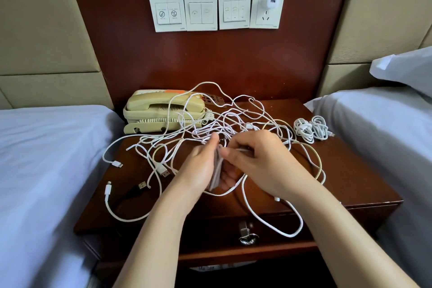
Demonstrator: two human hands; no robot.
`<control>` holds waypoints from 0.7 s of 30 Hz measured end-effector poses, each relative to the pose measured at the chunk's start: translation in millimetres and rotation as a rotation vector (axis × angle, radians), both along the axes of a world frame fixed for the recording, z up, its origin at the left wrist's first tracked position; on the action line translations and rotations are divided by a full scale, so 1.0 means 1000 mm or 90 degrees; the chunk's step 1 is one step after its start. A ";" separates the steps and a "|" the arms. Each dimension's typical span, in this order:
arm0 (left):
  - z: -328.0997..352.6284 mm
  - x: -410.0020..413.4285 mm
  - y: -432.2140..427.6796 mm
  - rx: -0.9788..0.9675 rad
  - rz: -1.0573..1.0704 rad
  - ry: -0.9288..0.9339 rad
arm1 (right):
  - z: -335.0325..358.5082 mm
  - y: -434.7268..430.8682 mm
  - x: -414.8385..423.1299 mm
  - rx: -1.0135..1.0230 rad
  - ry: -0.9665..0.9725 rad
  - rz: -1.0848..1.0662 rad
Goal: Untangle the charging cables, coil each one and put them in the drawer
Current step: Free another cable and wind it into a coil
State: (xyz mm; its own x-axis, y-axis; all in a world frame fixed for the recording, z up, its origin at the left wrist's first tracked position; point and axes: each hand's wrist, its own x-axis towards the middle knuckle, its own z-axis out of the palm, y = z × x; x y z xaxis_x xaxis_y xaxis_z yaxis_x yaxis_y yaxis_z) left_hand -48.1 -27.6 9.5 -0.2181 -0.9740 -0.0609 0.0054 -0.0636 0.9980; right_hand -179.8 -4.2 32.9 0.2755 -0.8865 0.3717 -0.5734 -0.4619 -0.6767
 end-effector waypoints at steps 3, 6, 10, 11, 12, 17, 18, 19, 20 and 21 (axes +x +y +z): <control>0.003 -0.005 0.005 0.027 -0.118 0.021 | -0.006 -0.004 -0.004 0.008 -0.040 0.000; 0.008 -0.002 0.006 0.084 -0.201 0.085 | -0.009 -0.009 -0.006 -0.001 -0.083 -0.032; 0.007 0.006 0.006 0.126 -0.255 0.123 | -0.009 -0.009 -0.006 0.047 -0.088 0.045; 0.007 0.007 0.006 0.132 -0.269 0.132 | -0.009 -0.008 -0.007 0.058 -0.082 0.065; 0.007 0.009 0.007 0.141 -0.285 0.136 | -0.009 -0.008 -0.007 0.067 -0.077 0.082; 0.006 0.016 0.011 0.158 -0.358 0.110 | -0.008 -0.005 -0.009 0.114 -0.079 0.126; 0.006 0.018 0.012 0.150 -0.364 0.117 | -0.008 -0.005 -0.009 0.118 -0.086 0.128; 0.006 0.019 0.013 0.135 -0.365 0.125 | -0.007 -0.005 -0.009 0.119 -0.093 0.128; 0.006 0.019 0.013 0.117 -0.359 0.134 | -0.006 -0.004 -0.010 0.116 -0.097 0.125; 0.006 0.019 0.013 0.101 -0.344 0.139 | -0.006 -0.005 -0.010 0.107 -0.093 0.114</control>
State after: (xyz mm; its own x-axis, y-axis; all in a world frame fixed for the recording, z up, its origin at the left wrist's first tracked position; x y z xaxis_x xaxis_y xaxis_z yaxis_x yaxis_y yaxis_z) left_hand -28.8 -14.2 15.8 -0.7039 -0.7041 -0.0936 0.1351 -0.2621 0.9555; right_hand -189.7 -9.0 26.5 0.3878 -0.8812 0.2703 -0.3831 -0.4209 -0.8222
